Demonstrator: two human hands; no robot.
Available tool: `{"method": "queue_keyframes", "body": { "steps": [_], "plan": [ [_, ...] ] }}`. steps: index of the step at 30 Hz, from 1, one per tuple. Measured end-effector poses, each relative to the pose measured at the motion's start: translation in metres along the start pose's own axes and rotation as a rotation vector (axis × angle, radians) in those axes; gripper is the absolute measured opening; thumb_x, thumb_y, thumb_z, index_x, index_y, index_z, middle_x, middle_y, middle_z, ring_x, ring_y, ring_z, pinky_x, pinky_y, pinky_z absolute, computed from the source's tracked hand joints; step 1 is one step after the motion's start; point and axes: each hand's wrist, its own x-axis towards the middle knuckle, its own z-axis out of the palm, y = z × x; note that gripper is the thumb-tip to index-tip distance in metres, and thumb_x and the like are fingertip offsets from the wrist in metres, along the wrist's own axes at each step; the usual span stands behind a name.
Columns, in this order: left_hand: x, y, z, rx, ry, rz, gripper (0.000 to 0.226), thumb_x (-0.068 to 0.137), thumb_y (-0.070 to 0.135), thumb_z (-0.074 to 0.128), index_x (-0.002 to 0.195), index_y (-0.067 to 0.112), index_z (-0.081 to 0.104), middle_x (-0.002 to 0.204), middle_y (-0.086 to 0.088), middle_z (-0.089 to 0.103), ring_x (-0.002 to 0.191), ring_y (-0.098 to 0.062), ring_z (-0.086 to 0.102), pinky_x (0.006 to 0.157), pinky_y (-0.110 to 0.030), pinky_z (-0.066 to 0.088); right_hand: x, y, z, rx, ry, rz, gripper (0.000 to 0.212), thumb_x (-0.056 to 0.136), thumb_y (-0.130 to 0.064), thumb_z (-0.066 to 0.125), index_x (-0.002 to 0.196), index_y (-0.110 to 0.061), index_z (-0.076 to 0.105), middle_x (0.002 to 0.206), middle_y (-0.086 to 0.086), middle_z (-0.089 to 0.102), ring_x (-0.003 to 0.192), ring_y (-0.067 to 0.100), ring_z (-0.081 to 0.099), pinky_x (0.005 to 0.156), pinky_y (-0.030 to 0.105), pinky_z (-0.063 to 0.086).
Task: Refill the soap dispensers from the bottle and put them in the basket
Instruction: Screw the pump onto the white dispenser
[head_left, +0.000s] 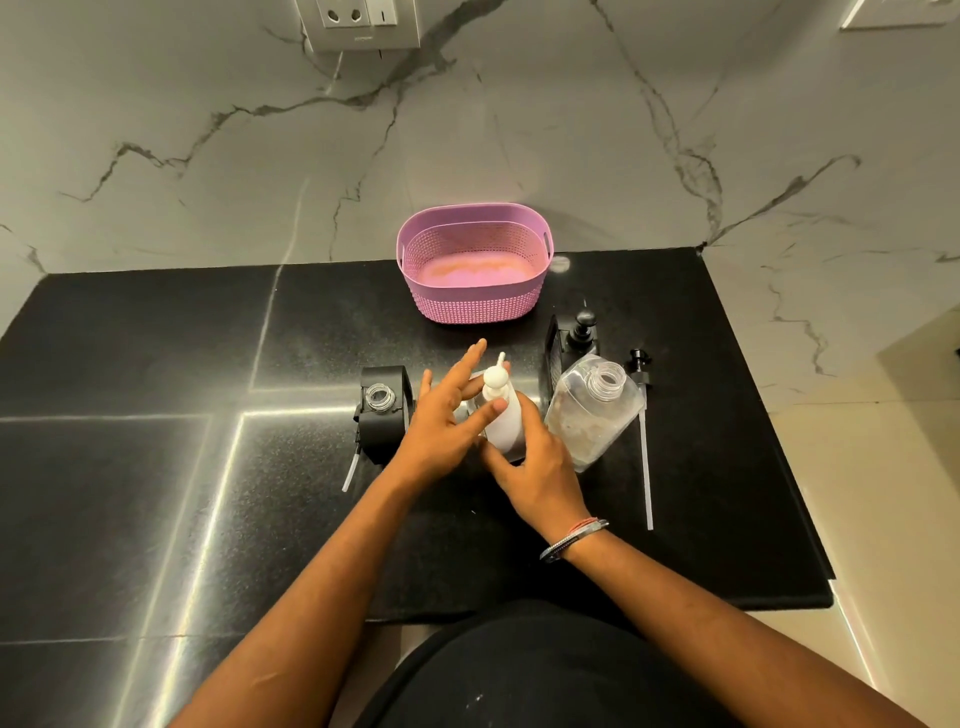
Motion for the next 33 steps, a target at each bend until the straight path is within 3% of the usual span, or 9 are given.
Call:
{"method": "queue_keyframes", "body": {
  "steps": [4, 9, 13, 16, 19, 23, 27, 30, 33],
  "plan": [
    [-0.005, 0.001, 0.001, -0.15, -0.002, 0.04, 0.087, 0.098, 0.028, 0.07, 0.168, 0.034, 0.019, 0.161, 0.014, 0.05, 0.155, -0.01, 0.037, 0.131, -0.052, 0.022, 0.0, 0.0, -0.001, -0.004, 0.007, 0.002, 0.07, 0.094, -0.045, 0.073, 0.154, -0.031, 0.039, 0.134, -0.01, 0.063, 0.116, 0.006, 0.065, 0.092, 0.031, 0.059],
    [-0.014, 0.014, 0.024, -0.059, 0.391, 0.08, 0.096, 0.077, 0.038, 0.094, 0.158, 0.03, 0.042, 0.116, 0.013, 0.07, 0.126, -0.017, 0.062, 0.116, -0.042, 0.043, 0.0, 0.003, 0.0, -0.035, -0.009, 0.011, 0.078, 0.088, -0.035, 0.077, 0.155, -0.029, 0.039, 0.135, -0.004, 0.067, 0.119, 0.013, 0.066, 0.095, 0.032, 0.056],
    [-0.001, 0.015, 0.028, 0.033, 0.352, 0.075, 0.099, 0.073, 0.053, 0.09, 0.158, 0.035, 0.042, 0.113, 0.015, 0.077, 0.125, -0.005, 0.063, 0.123, -0.055, 0.028, 0.001, 0.006, 0.001, -0.07, 0.002, 0.019, 0.074, 0.088, -0.038, 0.075, 0.153, -0.026, 0.041, 0.134, 0.002, 0.068, 0.121, 0.02, 0.066, 0.099, 0.039, 0.056],
    [0.01, 0.015, 0.015, 0.022, 0.167, 0.039, 0.083, 0.087, 0.032, 0.086, 0.158, 0.033, 0.043, 0.116, 0.018, 0.078, 0.129, 0.013, 0.057, 0.13, -0.058, -0.001, 0.001, 0.002, -0.001, -0.072, 0.0, 0.013, 0.07, 0.09, -0.044, 0.073, 0.151, -0.03, 0.04, 0.129, -0.004, 0.069, 0.114, 0.012, 0.066, 0.093, 0.033, 0.056],
    [0.015, 0.011, -0.001, -0.034, -0.026, 0.022, 0.078, 0.095, 0.024, 0.079, 0.162, 0.03, 0.039, 0.123, 0.032, 0.071, 0.131, 0.008, 0.059, 0.13, -0.054, -0.014, 0.001, 0.0, -0.001, -0.085, 0.01, 0.004, 0.063, 0.093, -0.043, 0.072, 0.147, -0.031, 0.044, 0.119, -0.009, 0.07, 0.102, 0.007, 0.067, 0.083, 0.031, 0.058],
    [0.018, 0.01, -0.009, -0.078, -0.143, 0.06, 0.082, 0.096, 0.028, 0.078, 0.164, 0.03, 0.033, 0.141, 0.026, 0.064, 0.148, -0.004, 0.047, 0.13, -0.048, -0.011, 0.0, -0.001, -0.001, -0.08, 0.018, 0.017, 0.065, 0.092, -0.048, 0.07, 0.149, -0.033, 0.042, 0.121, -0.01, 0.068, 0.104, 0.009, 0.068, 0.084, 0.036, 0.062],
    [0.001, 0.008, 0.005, -0.096, 0.249, 0.056, 0.074, 0.074, 0.046, 0.091, 0.139, 0.027, 0.063, 0.123, 0.016, 0.074, 0.125, -0.01, 0.065, 0.116, -0.045, 0.043, 0.0, -0.002, 0.001, -0.085, 0.02, 0.025, 0.066, 0.09, -0.046, 0.071, 0.149, -0.031, 0.043, 0.119, -0.009, 0.07, 0.103, 0.008, 0.069, 0.084, 0.033, 0.06],
    [-0.016, 0.01, 0.026, 0.004, 0.499, 0.1, 0.075, 0.064, 0.055, 0.093, 0.13, 0.031, 0.066, 0.11, 0.025, 0.068, 0.113, -0.011, 0.065, 0.106, -0.041, 0.048, -0.001, -0.001, 0.004, -0.101, 0.01, 0.035, 0.071, 0.088, -0.036, 0.072, 0.152, -0.027, 0.042, 0.121, -0.004, 0.072, 0.107, 0.013, 0.07, 0.089, 0.034, 0.059],
    [-0.013, 0.014, 0.037, 0.039, 0.529, 0.087, 0.086, 0.063, 0.065, 0.089, 0.136, 0.025, 0.066, 0.113, 0.038, 0.066, 0.119, 0.006, 0.06, 0.12, -0.046, 0.034, 0.0, 0.002, 0.005, -0.101, 0.02, 0.024, 0.073, 0.086, -0.034, 0.067, 0.154, -0.022, 0.043, 0.128, 0.001, 0.071, 0.115, 0.018, 0.068, 0.096, 0.036, 0.057]
  ]
}}
